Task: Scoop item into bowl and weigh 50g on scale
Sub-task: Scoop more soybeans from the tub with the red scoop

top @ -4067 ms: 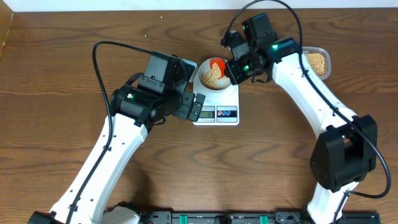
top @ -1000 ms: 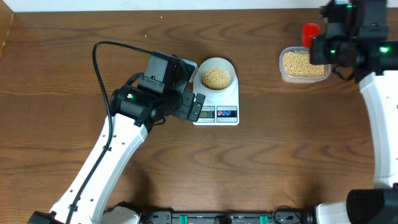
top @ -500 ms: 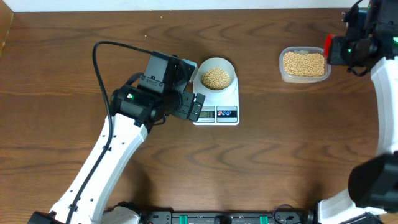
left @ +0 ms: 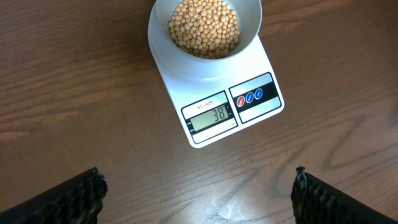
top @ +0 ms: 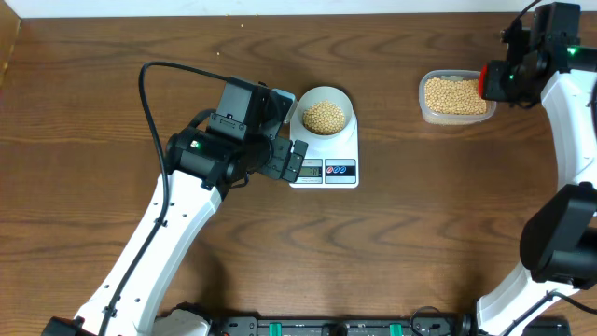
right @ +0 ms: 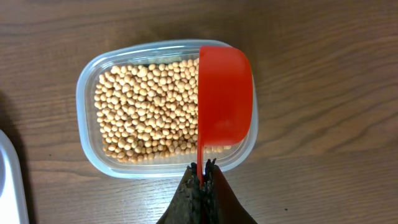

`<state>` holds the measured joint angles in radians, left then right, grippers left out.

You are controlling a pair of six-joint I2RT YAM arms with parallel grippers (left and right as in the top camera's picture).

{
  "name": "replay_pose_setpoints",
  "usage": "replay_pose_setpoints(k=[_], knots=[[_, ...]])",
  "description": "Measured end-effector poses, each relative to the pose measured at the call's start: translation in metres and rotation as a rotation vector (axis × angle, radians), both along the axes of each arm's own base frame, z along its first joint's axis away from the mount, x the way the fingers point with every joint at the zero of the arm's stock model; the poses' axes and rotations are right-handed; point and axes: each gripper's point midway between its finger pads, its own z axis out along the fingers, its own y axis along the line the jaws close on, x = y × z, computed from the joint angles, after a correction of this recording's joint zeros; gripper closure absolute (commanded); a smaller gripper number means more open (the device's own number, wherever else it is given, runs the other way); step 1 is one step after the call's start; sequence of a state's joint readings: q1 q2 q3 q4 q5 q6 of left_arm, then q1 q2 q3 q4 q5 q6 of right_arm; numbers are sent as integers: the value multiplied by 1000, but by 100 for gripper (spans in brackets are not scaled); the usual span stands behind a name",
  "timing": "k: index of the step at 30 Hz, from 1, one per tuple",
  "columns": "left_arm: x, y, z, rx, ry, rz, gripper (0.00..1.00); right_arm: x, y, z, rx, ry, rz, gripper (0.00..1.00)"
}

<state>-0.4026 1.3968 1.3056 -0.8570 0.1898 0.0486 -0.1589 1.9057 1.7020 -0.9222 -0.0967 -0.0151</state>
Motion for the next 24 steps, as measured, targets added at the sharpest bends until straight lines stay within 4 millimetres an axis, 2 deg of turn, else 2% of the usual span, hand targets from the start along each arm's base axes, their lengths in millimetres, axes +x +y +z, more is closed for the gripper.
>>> replay_pose_setpoints(k=[11, 18, 24], knots=[[0, 0, 0, 0, 0, 0, 3, 3, 0, -14, 8, 26, 2, 99], [0, 0, 0, 0, 0, 0, 3, 4, 9, -46, 64, 93, 21, 99], [0, 0, 0, 0, 0, 0, 3, 5, 19, -48, 120, 93, 43, 99]])
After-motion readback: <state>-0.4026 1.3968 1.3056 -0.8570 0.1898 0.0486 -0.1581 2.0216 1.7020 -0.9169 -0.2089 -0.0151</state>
